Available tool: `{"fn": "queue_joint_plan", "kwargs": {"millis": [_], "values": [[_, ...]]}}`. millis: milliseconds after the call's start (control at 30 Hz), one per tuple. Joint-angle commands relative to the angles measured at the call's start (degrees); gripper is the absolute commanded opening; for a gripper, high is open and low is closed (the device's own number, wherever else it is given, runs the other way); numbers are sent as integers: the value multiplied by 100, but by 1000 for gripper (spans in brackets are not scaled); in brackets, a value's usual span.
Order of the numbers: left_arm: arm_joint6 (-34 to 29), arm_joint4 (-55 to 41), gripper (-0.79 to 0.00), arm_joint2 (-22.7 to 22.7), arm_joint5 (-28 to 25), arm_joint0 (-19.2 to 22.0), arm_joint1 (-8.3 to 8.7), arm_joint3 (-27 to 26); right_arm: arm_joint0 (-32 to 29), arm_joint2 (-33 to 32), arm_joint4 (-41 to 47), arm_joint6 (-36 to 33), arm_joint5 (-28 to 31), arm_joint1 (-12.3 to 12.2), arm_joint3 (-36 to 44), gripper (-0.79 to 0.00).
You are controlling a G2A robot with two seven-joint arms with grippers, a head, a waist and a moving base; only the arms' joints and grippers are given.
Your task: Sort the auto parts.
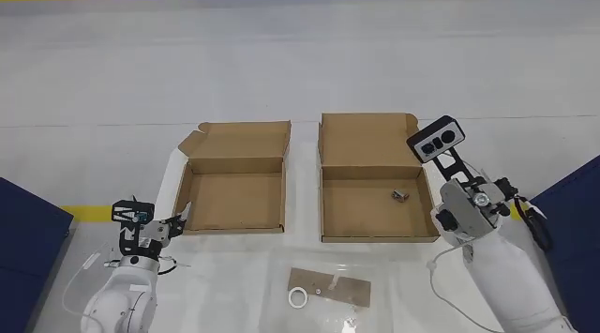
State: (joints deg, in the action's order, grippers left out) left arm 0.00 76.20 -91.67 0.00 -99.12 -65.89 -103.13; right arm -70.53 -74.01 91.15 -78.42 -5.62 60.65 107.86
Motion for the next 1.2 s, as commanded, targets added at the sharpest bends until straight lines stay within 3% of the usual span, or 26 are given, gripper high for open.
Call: {"fn": "queue_joint_plan", "kwargs": {"millis": [0,200,533,800,967,1167], "values": [[0,0,0,0,0,0,0,0,0,0,0,0,0,0,0,-785],[0,0,0,0,0,0,0,0,-117,-135,-258,154,-63,5,57,-785],[0,0,0,0,0,0,0,0,-614,-613,-835,-414,-144,-32,-493,-785],[0,0,0,0,0,0,0,0,-614,-617,-877,-370,-142,-33,-483,-785],[0,0,0,0,0,0,0,0,-671,-859,-1840,14,-295,-97,-557,-785],[0,0,0,0,0,0,0,0,-624,-1386,-3982,342,-572,-281,-600,-785]]}}
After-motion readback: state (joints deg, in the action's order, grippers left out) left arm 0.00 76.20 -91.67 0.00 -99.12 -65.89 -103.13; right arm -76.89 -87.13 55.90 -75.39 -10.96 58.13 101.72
